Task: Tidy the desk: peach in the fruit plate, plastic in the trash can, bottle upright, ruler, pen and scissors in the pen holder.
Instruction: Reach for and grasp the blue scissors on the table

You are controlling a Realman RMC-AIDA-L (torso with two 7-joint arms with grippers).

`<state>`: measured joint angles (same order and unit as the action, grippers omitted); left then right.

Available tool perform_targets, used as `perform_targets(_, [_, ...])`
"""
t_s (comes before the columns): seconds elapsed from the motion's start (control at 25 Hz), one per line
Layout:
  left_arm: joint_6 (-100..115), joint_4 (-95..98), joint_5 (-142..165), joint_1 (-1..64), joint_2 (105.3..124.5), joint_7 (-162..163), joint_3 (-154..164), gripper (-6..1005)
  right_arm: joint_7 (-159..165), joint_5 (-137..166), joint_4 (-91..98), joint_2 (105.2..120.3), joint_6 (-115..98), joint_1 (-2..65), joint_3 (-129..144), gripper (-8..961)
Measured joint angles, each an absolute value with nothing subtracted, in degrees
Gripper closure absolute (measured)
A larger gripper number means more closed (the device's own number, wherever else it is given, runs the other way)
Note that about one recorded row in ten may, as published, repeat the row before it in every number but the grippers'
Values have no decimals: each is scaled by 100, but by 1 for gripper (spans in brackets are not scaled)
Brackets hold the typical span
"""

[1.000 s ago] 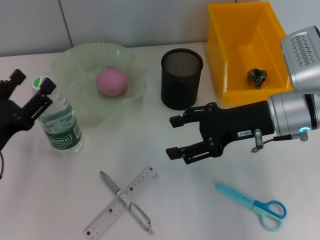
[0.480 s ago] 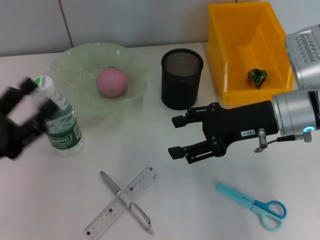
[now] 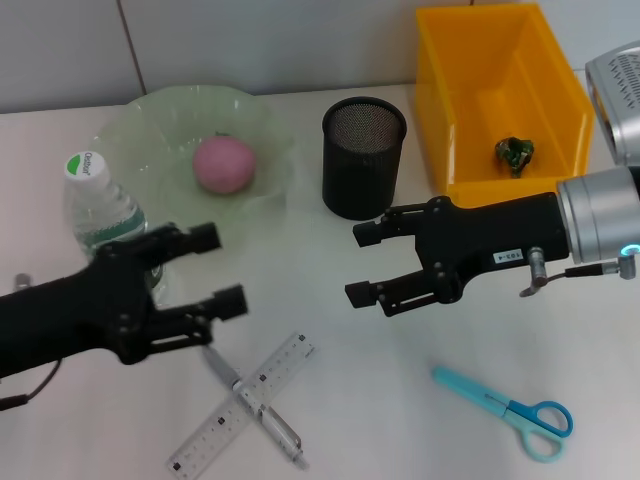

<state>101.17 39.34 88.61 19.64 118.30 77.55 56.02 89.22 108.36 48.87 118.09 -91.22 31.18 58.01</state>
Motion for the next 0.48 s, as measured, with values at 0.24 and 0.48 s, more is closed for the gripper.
perform_targets(0.24, [9953, 4237, 9619, 2218, 11850, 7948, 5608, 126, 9132, 10843, 4954, 11719, -9179, 3060, 5766, 137])
perform_targets(0.48, [9716, 4467, 10000, 2322, 11858, 8017, 5813, 126, 9652, 11022, 5337, 11628, -9421, 2969, 5729, 138])
